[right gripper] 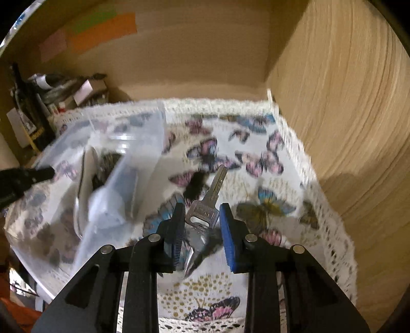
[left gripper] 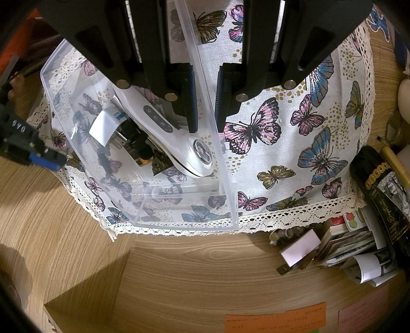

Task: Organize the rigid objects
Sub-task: 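Carry the silver keys into the clear box and open the right tool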

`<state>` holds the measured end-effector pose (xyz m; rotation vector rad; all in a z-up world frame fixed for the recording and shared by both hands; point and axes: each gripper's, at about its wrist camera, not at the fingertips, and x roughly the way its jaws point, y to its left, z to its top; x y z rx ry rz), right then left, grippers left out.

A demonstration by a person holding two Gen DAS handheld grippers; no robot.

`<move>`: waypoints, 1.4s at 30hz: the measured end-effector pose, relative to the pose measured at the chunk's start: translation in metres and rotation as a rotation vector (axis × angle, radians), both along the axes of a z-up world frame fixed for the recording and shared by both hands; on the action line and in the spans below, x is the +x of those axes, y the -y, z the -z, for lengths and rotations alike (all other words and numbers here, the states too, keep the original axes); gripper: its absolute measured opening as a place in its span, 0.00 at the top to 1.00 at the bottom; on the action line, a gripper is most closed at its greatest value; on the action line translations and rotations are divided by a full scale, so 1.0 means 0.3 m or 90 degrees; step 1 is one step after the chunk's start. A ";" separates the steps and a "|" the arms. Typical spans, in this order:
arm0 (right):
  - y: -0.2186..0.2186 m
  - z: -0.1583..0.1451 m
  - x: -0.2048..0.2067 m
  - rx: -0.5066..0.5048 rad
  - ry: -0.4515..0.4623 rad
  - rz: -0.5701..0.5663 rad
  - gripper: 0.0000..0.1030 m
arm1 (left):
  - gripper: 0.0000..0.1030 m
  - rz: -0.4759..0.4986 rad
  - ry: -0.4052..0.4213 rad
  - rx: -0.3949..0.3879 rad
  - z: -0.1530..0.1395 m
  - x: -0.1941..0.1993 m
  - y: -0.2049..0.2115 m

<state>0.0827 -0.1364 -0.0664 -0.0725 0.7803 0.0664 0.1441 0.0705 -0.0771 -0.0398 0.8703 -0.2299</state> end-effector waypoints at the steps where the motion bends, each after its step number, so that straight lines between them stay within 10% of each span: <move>1: -0.008 -0.011 0.003 -0.003 0.006 -0.003 0.76 | 0.89 0.000 0.000 0.000 0.000 -0.001 0.001; 21: -0.274 -0.216 0.048 -0.005 0.127 -0.158 0.76 | 0.89 0.001 0.000 -0.003 0.001 0.002 -0.002; 42: -0.394 -0.010 0.172 -0.069 -0.030 -0.217 0.76 | 0.89 0.003 0.001 -0.007 0.000 -0.001 -0.007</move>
